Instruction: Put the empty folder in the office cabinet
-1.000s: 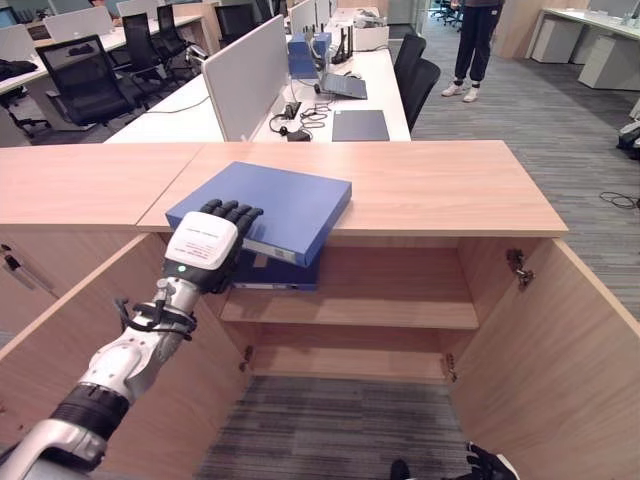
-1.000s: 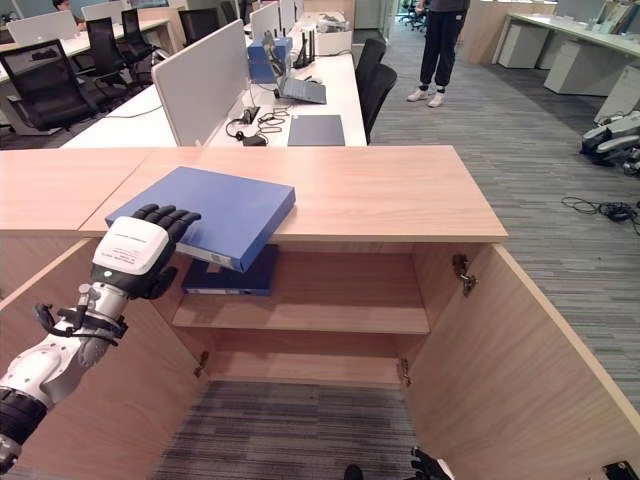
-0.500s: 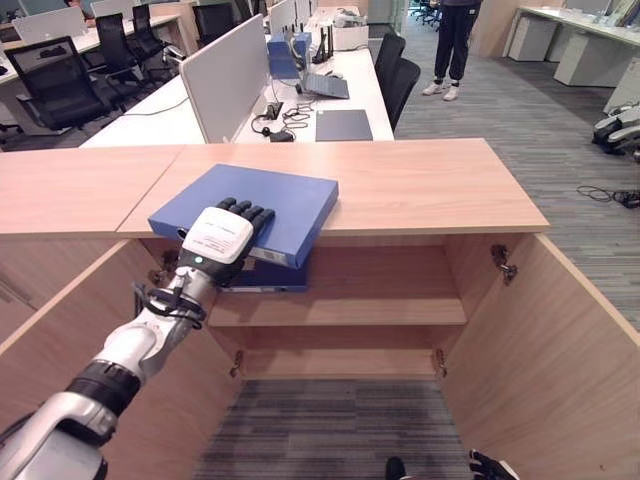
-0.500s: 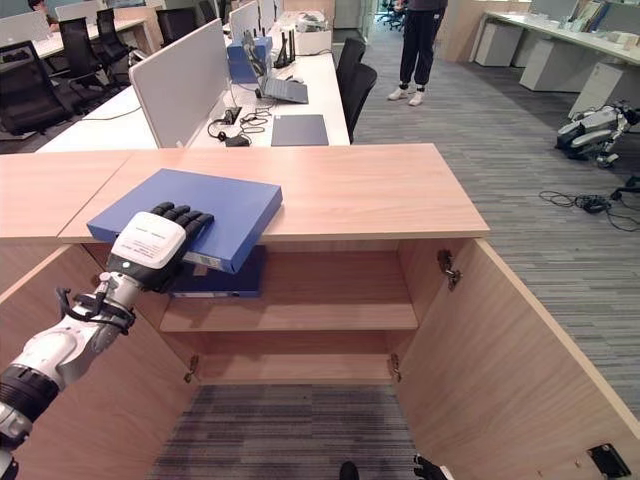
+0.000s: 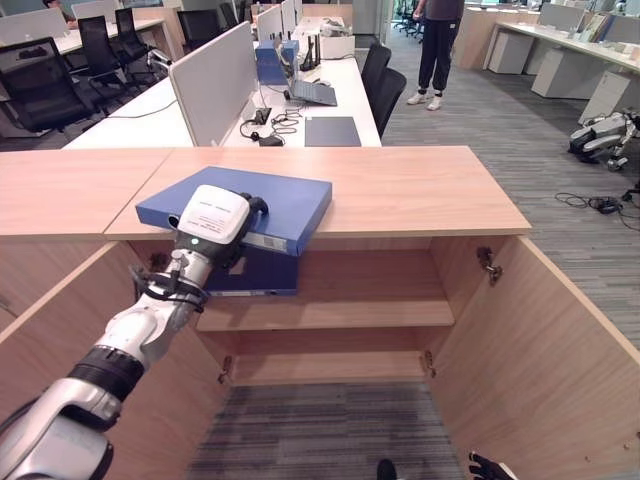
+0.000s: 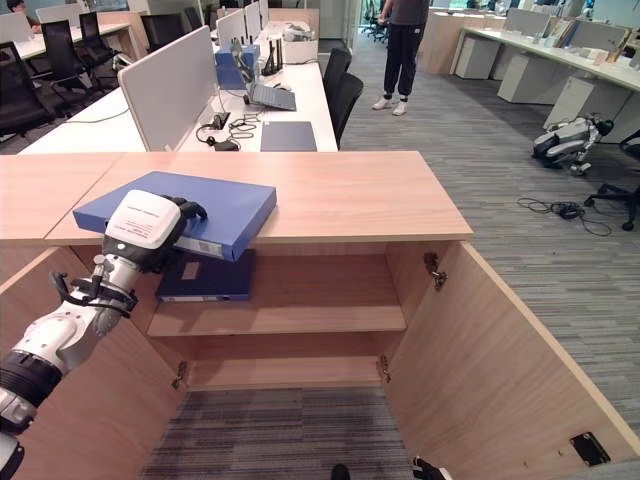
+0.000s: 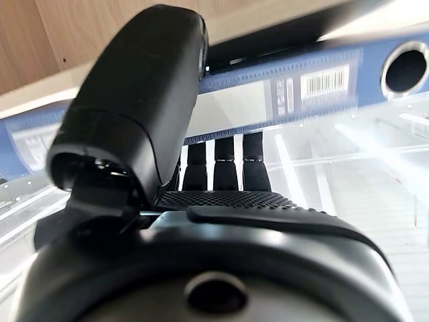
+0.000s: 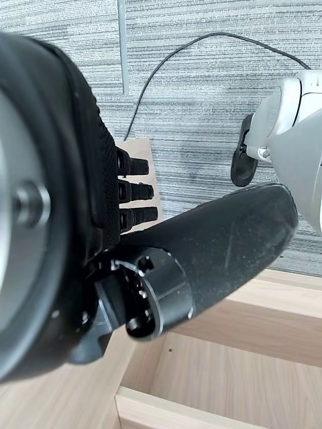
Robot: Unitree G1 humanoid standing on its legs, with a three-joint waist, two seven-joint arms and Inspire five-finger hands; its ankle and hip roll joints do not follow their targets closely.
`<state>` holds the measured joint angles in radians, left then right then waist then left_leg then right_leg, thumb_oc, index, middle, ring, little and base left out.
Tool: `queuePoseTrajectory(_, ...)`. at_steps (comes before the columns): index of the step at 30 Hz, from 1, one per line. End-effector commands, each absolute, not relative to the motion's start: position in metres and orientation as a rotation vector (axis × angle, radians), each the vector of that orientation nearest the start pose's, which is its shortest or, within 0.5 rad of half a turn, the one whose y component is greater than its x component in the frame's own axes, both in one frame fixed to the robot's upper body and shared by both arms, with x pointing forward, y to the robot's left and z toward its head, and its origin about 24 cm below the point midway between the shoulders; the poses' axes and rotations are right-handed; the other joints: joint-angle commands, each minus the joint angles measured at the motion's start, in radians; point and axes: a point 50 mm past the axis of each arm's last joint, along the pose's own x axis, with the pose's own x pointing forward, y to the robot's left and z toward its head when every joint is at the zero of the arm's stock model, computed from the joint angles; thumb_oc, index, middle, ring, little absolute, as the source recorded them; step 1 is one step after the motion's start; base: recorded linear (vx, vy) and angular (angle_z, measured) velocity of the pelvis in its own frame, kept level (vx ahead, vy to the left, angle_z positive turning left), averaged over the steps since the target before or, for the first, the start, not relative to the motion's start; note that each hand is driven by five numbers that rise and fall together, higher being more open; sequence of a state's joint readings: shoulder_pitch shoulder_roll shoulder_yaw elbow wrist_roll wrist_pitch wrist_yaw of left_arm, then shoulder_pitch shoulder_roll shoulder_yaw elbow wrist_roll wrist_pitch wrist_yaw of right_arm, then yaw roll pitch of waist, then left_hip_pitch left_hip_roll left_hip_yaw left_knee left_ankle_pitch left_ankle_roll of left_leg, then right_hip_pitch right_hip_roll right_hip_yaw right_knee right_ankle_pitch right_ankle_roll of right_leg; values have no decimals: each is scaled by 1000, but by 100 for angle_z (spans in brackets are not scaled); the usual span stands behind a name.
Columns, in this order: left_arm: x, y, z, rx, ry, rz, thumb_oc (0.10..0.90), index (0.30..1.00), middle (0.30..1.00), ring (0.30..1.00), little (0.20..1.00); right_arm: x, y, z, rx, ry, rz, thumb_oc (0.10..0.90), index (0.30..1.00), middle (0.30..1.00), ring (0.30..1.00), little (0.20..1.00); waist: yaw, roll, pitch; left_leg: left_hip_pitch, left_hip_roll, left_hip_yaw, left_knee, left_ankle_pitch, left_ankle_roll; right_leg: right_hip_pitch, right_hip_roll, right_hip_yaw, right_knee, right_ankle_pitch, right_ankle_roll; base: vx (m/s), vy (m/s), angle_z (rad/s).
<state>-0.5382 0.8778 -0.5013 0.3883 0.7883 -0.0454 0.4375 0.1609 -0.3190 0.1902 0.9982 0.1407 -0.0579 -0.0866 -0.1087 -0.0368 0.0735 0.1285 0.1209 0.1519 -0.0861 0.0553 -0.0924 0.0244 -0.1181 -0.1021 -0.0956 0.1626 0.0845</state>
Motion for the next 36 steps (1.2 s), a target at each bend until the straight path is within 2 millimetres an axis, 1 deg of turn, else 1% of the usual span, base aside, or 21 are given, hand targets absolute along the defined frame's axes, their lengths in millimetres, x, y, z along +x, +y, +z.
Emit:
queuePoseTrajectory(1, 345, 247, 198, 1698, -572, 273, 400, 300, 300, 300, 300, 108, -268, -136, -326, 1000, -184, 800, 900, 900, 900, 900, -17, 26, 43, 93, -7, 24, -1, -128, -17, 118, -54, 29, 52, -205, 113, 0, 0, 0)
queuePoseTrajectory(4, 343, 244, 200, 1631, -593, 293, 400, 300, 300, 300, 300, 110, -266, -136, -320, 989, -182, 800, 900, 900, 900, 900, -10, 22, 43, 93, -7, 21, -1, -127, -17, 121, -56, 26, 52, -205, 112, 0, 0, 0)
queuePoseTrajectory(9, 330, 232, 203, 1327, -666, 345, 400, 300, 300, 300, 300, 120, -259, -133, -304, 953, -171, 800, 900, 900, 900, 900, 6, 19, 45, 92, -10, 8, -1, -127, -15, 131, -59, 16, 46, -206, 107, -7, -3, 1)
queuePoseTrajectory(10, 325, 225, 207, 1198, -708, 356, 400, 300, 300, 300, 300, 124, -257, -132, -300, 938, -165, 800, 900, 900, 900, 900, 13, 18, 45, 88, -11, 3, -1, -125, -15, 133, -60, 13, 45, -206, 105, -42, -18, 4)
queuePoseTrajectory(13, 312, 214, 218, 962, -791, 344, 400, 300, 300, 300, 300, 133, -253, -129, -291, 908, -155, 800, 900, 900, 900, 900, 24, 18, 48, 81, -12, -4, -1, -110, -13, 130, -61, 7, 48, -198, 100, -71, -21, 5)
queuePoseTrajectory(14, 307, 209, 225, 869, -832, 335, 400, 300, 300, 300, 300, 137, -252, -127, -286, 893, -146, 800, 900, 900, 900, 900, 28, 18, 47, 77, -13, -8, -1, -108, -12, 130, -63, 5, 48, -198, 98, -23, -14, 9)
queuePoseTrajectory(15, 303, 206, 228, 809, -854, 323, 400, 300, 300, 300, 300, 139, -251, -126, -284, 886, -141, 800, 900, 900, 900, 900, 31, 19, 48, 76, -14, -11, -1, -107, -12, 130, -63, 4, 48, -198, 97, -16, -12, 9)
queuePoseTrajectory(16, 302, 207, 228, 808, -852, 323, 400, 300, 300, 300, 300, 139, -251, -126, -286, 886, -140, 800, 900, 900, 900, 900, 29, 20, 48, 76, -14, -11, -1, -107, -12, 131, -63, 3, 48, -198, 97, -17, -11, 7)
queuePoseTrajectory(18, 288, 199, 239, 665, -927, 274, 400, 300, 300, 300, 300, 144, -251, -124, -288, 874, -131, 800, 900, 900, 900, 900, 36, 22, 50, 74, -16, -16, -1, -105, -11, 133, -65, -1, 47, -197, 96, -21, -14, 9)
queuePoseTrajectory(21, 268, 190, 251, 400, -1011, 141, 400, 300, 300, 300, 300, 149, -252, -122, -281, 865, -125, 800, 900, 900, 900, 900, 47, 28, 52, 71, -18, -23, -1, -102, -9, 137, -68, -7, 44, -194, 94, -21, -9, 9)
queuePoseTrajectory(24, 255, 183, 261, 184, -1045, -26, 400, 300, 300, 300, 300, 152, -254, -120, -288, 868, -112, 800, 900, 900, 900, 900, 55, 35, 53, 70, -20, -30, -1, -101, -9, 143, -71, -11, 43, -195, 93, -19, -10, 8)
queuePoseTrajectory(26, 250, 177, 263, 36, -1040, -146, 400, 300, 300, 300, 300, 152, -255, -120, -296, 876, -99, 800, 900, 900, 900, 900, 59, 39, 54, 69, -21, -34, -1, -99, -8, 146, -71, -14, 43, -196, 92, -15, -17, 8)
queuePoseTrajectory(31, 243, 163, 261, -137, -973, -381, 400, 300, 300, 300, 300, 155, -256, -121, -303, 892, -80, 800, 900, 900, 900, 900, 64, 54, 56, 68, -23, -40, -1, -95, -9, 151, -73, -20, 45, -197, 90, -8, -2, 2)
queuePoseTrajectory(32, 243, 163, 261, -137, -973, -381, 400, 300, 300, 300, 300, 155, -256, -121, -303, 892, -80, 800, 900, 900, 900, 900, 64, 54, 56, 68, -23, -40, -1, -95, -9, 151, -73, -20, 45, -197, 90, -32, -11, 7)
queuePoseTrajectory(33, 244, 155, 253, -215, -869, -532, 400, 300, 300, 300, 300, 156, -254, -121, -292, 895, -69, 800, 900, 900, 900, 900, 67, 63, 57, 69, -23, -43, -1, -94, -7, 153, -74, -21, 48, -198, 89, -22, -9, 5)
queuePoseTrajectory(34, 244, 155, 253, -215, -869, -533, 400, 300, 300, 300, 300, 156, -254, -121, -292, 895, -68, 800, 900, 900, 900, 900, 67, 63, 57, 69, -23, -43, -1, -94, -7, 153, -74, -21, 48, -198, 89, -27, -4, 5)
queuePoseTrajectory(36, 244, 155, 248, -232, -789, -626, 400, 300, 300, 300, 300, 158, -253, -120, -280, 889, -64, 800, 900, 900, 900, 900, 67, 70, 56, 71, -24, -42, -1, -92, -7, 155, -74, -22, 50, -198, 88, -4, 1, 2)
